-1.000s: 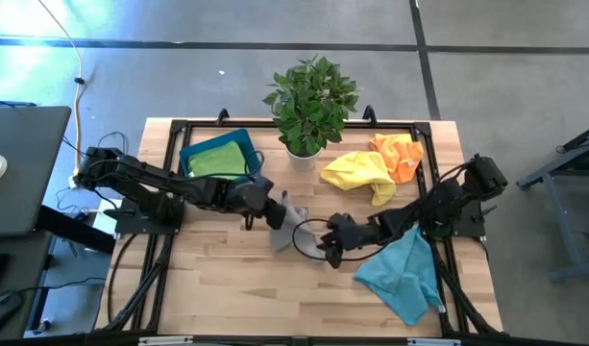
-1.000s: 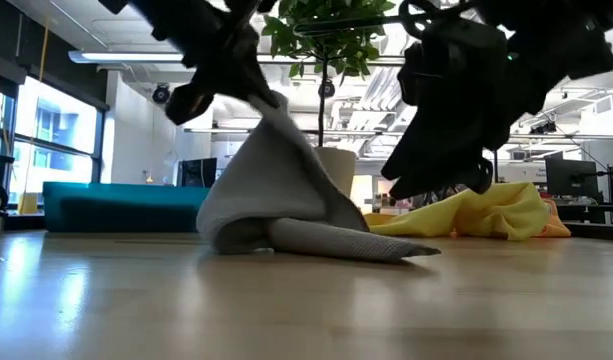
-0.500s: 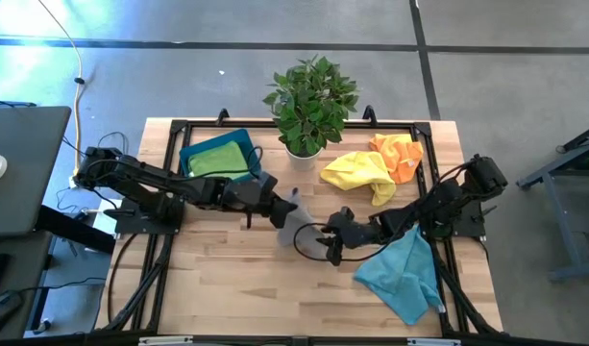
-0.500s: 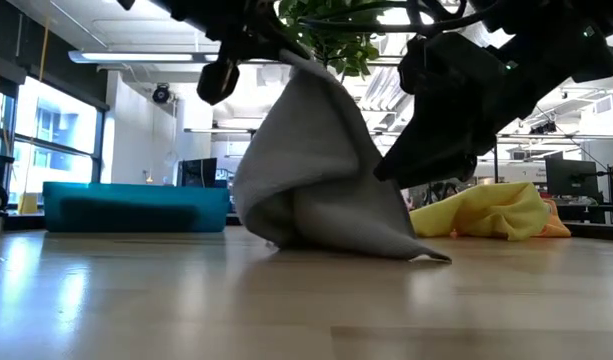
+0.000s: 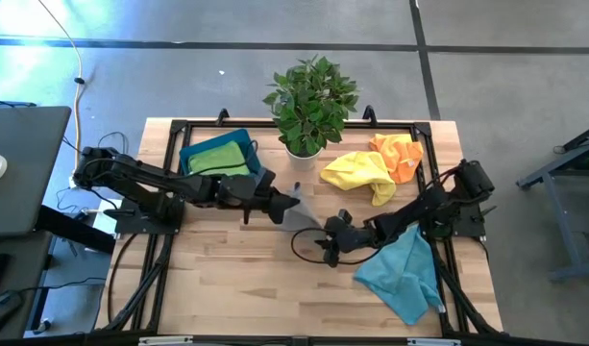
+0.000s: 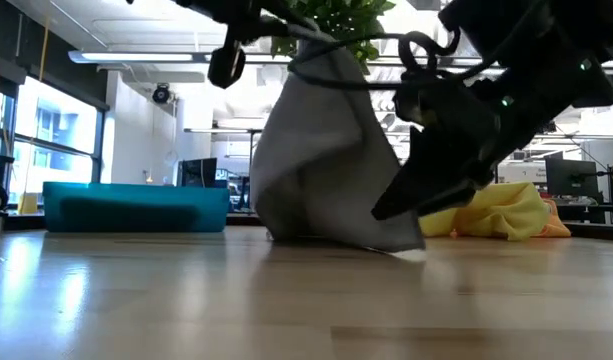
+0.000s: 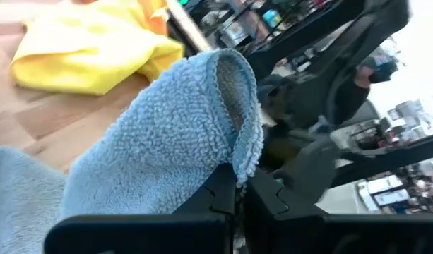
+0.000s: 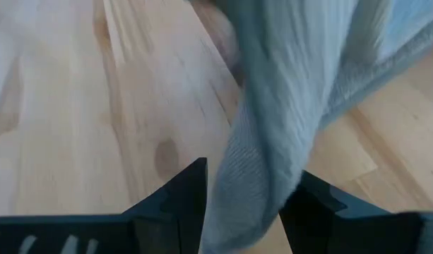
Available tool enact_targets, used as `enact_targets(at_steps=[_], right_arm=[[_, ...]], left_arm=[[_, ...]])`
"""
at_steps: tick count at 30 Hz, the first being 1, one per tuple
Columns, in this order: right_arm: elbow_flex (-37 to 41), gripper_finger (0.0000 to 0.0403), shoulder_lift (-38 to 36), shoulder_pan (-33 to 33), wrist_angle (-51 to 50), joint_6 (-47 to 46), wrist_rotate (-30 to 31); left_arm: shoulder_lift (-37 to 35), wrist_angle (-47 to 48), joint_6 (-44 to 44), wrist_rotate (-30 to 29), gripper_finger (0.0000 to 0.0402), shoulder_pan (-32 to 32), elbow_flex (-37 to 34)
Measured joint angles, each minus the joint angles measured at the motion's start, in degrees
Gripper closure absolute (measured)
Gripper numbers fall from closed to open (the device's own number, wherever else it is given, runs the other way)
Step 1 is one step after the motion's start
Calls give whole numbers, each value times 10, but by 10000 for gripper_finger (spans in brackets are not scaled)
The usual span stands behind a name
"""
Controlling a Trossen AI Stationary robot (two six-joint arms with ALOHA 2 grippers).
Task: Fold microfiber towels
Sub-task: Fold the gray towel
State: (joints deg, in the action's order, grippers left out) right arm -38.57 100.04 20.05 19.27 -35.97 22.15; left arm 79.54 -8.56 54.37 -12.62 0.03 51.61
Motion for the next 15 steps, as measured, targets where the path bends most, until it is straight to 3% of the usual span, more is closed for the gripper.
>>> enact_targets(at_steps=[8, 15], right_arm=[[0, 268, 10, 0, 20, 0, 0], [0, 369, 10, 0, 25, -18, -14]], left_arm=[[-20, 11, -12, -10, 401, 0, 0], [-21, 22, -21, -8, 401, 1, 0]])
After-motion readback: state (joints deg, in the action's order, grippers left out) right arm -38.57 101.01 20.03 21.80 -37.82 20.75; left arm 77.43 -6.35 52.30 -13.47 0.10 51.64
